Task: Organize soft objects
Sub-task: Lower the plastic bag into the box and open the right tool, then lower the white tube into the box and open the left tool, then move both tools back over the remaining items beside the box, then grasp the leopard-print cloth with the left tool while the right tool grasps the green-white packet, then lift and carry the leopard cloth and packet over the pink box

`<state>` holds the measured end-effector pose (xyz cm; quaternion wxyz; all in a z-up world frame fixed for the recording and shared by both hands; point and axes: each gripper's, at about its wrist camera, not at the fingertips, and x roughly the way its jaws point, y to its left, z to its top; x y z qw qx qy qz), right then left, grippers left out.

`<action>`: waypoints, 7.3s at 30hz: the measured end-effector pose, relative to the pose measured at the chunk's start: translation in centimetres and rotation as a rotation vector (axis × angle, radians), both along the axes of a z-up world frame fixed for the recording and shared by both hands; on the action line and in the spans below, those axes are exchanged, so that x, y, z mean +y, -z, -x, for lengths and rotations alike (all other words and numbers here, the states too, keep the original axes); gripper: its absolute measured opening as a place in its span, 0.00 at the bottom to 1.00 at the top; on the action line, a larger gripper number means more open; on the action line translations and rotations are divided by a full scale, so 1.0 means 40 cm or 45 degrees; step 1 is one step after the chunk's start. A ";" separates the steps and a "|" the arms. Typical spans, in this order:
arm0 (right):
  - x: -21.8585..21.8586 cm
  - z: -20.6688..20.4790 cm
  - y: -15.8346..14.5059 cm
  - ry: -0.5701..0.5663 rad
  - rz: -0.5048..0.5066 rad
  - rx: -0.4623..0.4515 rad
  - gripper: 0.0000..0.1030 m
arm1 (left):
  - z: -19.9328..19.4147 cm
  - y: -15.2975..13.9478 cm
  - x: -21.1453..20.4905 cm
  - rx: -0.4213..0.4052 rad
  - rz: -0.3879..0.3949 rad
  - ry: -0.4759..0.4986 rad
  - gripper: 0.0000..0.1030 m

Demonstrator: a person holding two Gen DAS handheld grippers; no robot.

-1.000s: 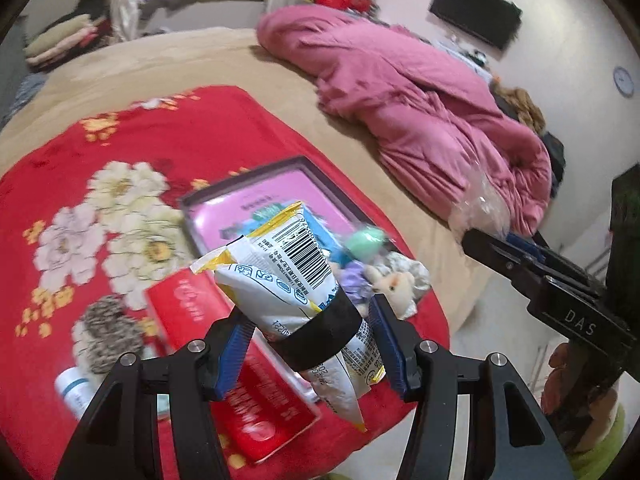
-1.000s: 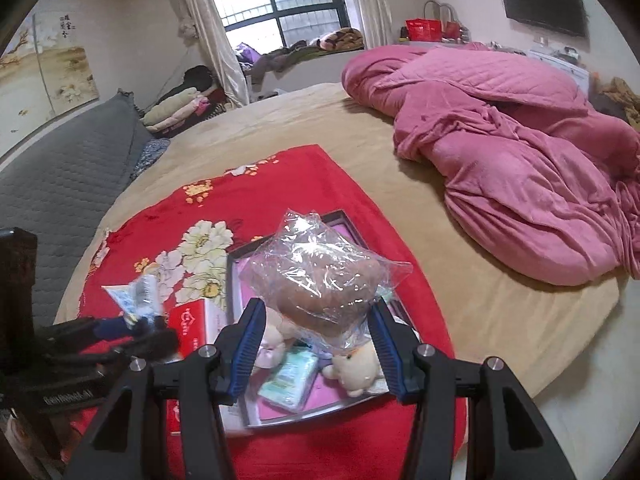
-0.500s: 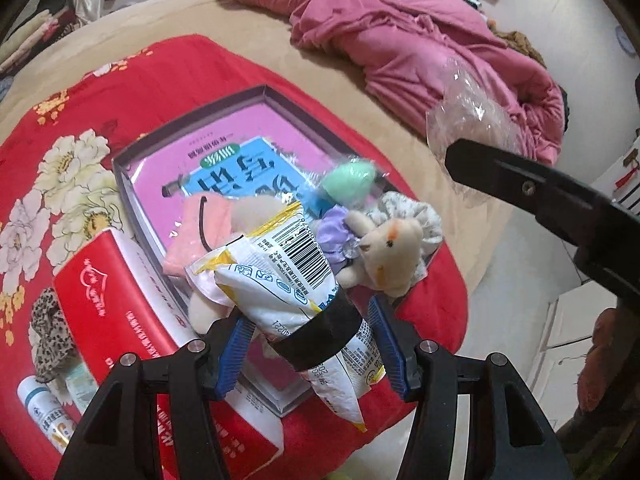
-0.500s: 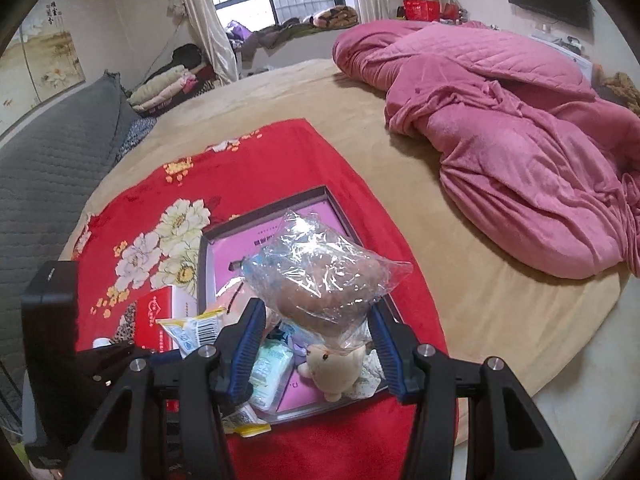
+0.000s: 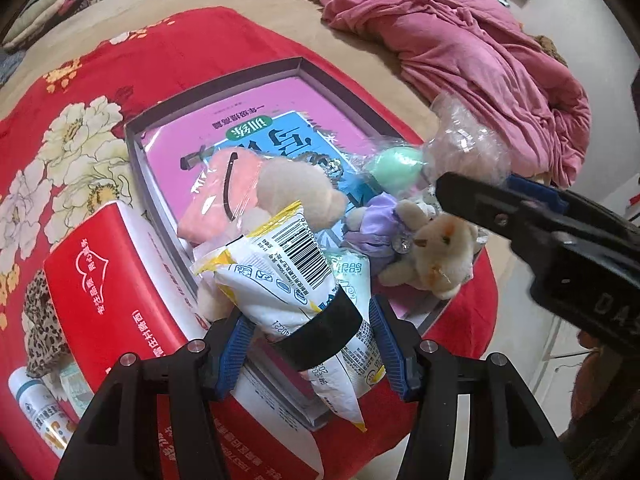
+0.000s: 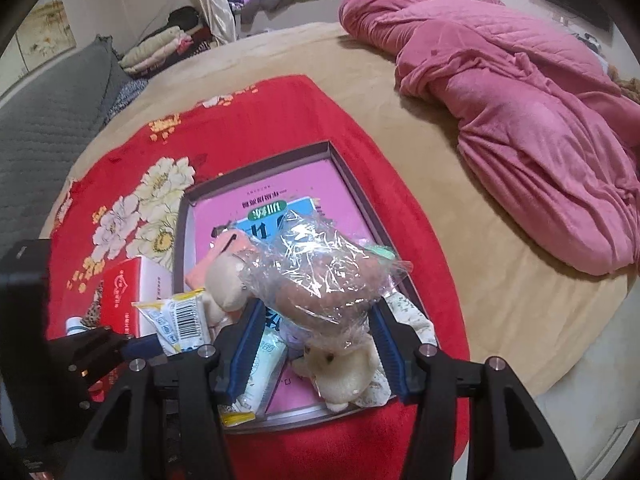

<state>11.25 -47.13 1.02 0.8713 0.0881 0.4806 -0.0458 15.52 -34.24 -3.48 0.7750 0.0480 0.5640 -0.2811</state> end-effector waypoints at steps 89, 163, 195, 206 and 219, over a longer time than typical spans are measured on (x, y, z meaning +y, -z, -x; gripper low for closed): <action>0.470 0.068 -0.267 -0.268 0.082 -0.271 0.57 | 0.077 -0.294 0.680 -0.257 0.153 -0.495 0.69; 0.816 -0.117 0.263 -0.167 0.233 0.134 0.64 | -0.355 0.230 0.551 0.442 0.099 -0.088 0.69; 0.703 -0.072 0.175 -0.176 0.059 0.045 0.33 | -0.315 0.217 0.556 0.467 0.172 -0.177 0.16; 0.739 -0.040 0.146 -0.204 0.037 0.020 0.33 | -0.257 0.142 0.625 0.367 0.245 -0.216 0.15; 0.758 -0.014 0.078 -0.247 -0.002 -0.026 0.33 | -0.179 -0.011 0.759 0.135 0.200 -0.360 0.15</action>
